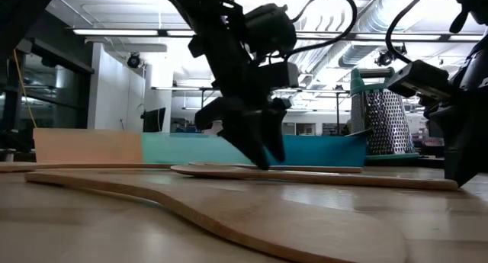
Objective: Pick & Place Kitchen Items
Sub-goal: Put the silver table knife into the green bin
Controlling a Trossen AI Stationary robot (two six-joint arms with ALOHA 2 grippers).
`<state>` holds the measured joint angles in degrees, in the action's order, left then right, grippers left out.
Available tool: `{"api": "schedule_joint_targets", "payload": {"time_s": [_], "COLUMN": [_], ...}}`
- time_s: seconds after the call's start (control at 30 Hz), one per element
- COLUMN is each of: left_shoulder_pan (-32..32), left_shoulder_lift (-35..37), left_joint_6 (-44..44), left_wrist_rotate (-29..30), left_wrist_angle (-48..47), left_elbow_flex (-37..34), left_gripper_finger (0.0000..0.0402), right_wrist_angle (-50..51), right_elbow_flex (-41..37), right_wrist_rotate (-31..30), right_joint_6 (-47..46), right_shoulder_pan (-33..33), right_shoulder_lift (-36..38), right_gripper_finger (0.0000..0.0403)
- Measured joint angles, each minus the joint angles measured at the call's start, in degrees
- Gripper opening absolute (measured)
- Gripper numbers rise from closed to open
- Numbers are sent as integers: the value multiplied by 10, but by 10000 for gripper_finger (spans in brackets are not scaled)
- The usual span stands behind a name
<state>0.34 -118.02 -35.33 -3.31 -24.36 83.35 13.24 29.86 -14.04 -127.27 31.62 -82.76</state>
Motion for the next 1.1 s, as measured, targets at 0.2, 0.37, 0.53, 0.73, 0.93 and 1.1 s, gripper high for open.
{"api": "schedule_joint_targets", "payload": {"time_s": [0.2,0.37,0.53,0.73,0.93,1.1], "left_shoulder_pan": [0,0,0,0,0,0], "left_shoulder_lift": [0,0,0,0,0,0], "left_joint_6": [-3,-4,-4,-3,-2,-2], "left_wrist_rotate": [0,0,0,0,0,0], "left_wrist_angle": [-9,-7,-7,-9,-12,-12], "left_elbow_flex": [0,0,0,0,-1,-1], "left_gripper_finger": [223,223,223,223,223,223], "right_wrist_angle": [-1,-2,24,30,38,56], "right_elbow_flex": [-1,0,0,1,1,1], "right_wrist_rotate": [-31,-69,-65,-47,-40,-22], "right_joint_6": [21,31,26,25,25,25], "right_shoulder_pan": [-2,-2,-5,-7,-13,-13], "right_shoulder_lift": [29,47,41,36,35,35], "right_gripper_finger": [3,3,3,3,3,3]}}
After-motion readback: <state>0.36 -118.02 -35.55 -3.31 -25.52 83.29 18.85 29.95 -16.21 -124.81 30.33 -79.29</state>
